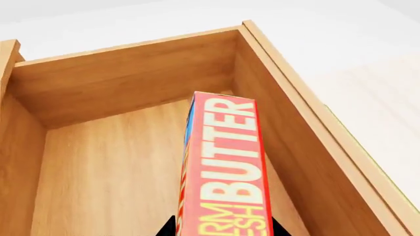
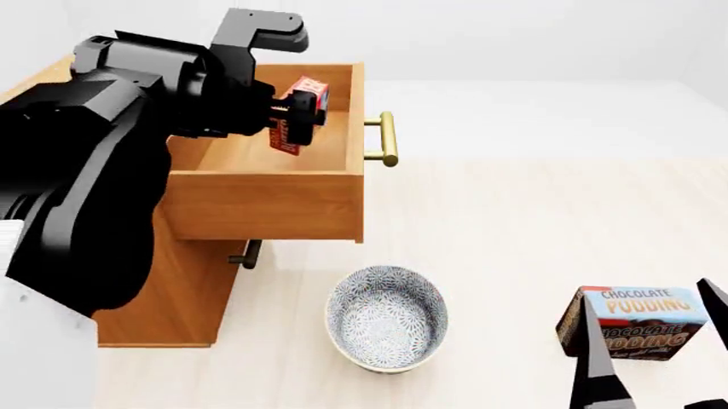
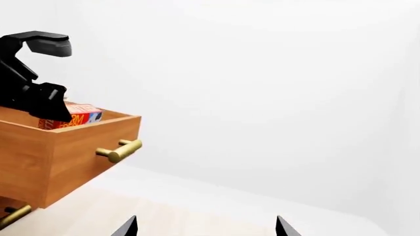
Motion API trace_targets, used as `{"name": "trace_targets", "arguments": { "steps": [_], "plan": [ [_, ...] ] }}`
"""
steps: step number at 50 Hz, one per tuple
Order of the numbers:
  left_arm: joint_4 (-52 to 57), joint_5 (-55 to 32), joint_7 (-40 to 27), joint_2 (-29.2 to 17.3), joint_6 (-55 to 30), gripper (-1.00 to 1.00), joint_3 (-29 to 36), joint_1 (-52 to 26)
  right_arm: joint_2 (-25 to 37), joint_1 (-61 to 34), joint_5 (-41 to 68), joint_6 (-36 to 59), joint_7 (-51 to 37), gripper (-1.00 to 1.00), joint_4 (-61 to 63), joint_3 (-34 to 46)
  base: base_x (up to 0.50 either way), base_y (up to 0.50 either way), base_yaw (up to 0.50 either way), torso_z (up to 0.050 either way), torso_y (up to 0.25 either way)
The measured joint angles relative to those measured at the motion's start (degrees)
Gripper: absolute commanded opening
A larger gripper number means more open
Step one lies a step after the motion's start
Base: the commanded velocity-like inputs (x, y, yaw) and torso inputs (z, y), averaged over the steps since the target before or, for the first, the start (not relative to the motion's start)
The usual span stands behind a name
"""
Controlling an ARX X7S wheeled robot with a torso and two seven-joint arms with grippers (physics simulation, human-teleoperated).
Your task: Put the butter at the back in the top drawer of the cabinet and close it.
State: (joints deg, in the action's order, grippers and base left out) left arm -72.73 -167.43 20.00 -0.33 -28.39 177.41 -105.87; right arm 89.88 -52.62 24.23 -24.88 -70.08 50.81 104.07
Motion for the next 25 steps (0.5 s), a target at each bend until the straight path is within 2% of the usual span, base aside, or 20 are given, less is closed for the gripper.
{"name": "trace_targets", "arguments": {
  "steps": [25],
  "plan": [
    [0.0,-0.7,0.1,0.3,0.1,-1.0,-0.6,2.3,0.1,0.4,0.7,-2.7,0.3,1.0,-2.2,0.1,0.0,0.0,0.0,0.0,0.001]
  ]
}}
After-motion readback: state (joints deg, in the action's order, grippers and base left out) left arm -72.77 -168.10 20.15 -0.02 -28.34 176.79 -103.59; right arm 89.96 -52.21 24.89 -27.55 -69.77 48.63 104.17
